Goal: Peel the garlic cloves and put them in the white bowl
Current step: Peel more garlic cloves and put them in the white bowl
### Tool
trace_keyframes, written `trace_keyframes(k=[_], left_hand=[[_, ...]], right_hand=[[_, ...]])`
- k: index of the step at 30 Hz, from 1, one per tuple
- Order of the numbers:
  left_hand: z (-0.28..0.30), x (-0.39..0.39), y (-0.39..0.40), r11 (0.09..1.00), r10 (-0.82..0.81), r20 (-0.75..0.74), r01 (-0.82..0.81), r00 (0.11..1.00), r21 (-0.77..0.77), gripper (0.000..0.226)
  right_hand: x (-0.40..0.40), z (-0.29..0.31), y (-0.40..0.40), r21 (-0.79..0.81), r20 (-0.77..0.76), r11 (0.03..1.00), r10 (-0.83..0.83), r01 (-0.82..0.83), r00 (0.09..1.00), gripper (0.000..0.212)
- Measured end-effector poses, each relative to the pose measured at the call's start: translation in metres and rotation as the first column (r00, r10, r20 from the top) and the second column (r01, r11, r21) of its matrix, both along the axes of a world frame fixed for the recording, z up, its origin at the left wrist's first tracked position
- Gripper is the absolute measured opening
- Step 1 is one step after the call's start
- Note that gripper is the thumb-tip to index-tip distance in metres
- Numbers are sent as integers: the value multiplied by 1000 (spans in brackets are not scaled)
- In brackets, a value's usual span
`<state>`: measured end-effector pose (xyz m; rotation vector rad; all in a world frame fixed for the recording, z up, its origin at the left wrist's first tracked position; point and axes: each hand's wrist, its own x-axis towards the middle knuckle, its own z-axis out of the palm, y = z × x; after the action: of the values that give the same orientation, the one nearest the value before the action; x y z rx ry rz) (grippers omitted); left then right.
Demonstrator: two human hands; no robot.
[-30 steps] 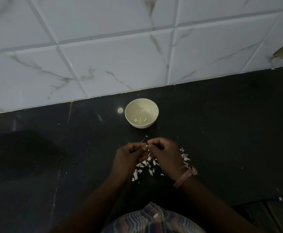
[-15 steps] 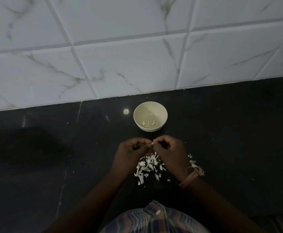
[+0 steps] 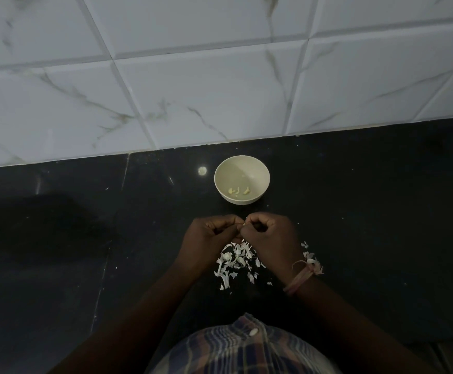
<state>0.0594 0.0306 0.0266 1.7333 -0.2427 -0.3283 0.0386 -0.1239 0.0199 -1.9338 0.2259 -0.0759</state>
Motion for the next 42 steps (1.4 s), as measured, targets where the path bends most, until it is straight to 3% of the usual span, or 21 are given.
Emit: trace_keyframes(k=[4, 9, 14, 18, 25, 30, 33, 36, 42], left_hand=[[-2, 3, 1, 999, -26, -5, 25, 1000, -25, 15], [-5, 5, -2, 988, 95, -73, -104, 993, -116, 10], [-13, 4, -10, 974, 223, 50, -220, 974, -61, 12], [-13, 0, -14, 974, 194, -35, -197, 980, -113, 18], [-18, -5, -17, 915, 239, -243, -302, 940, -268, 13], [-18, -4, -20, 726, 160, -525, -460, 836, -510, 16], [-20, -4, -16, 671, 130, -603, -518, 787, -531, 16], [-20, -4, -14, 683, 117, -633, -525, 765, -508, 19], [-21, -5, -15, 720, 133, -645, -521, 752, -459, 21]], right_hand=[[1, 2, 2, 16, -20, 999, -35, 35, 999, 13], [4, 13, 0, 102, -52, 993, -48, 53, 997, 7], [6, 17, 0, 283, -110, 956, -44, 73, 993, 9], [3, 14, 3, 414, -129, 904, -57, 106, 990, 13], [1, 13, 7, 458, -155, 882, -47, 113, 987, 12], [1, 2, 7, 481, -209, 856, -97, 188, 973, 19], [0, -3, 4, 413, -198, 890, -119, 193, 973, 14], [-1, -10, 1, 264, -165, 949, -133, 174, 977, 9], [-6, -15, 0, -60, -107, 992, -117, 112, 987, 26]])
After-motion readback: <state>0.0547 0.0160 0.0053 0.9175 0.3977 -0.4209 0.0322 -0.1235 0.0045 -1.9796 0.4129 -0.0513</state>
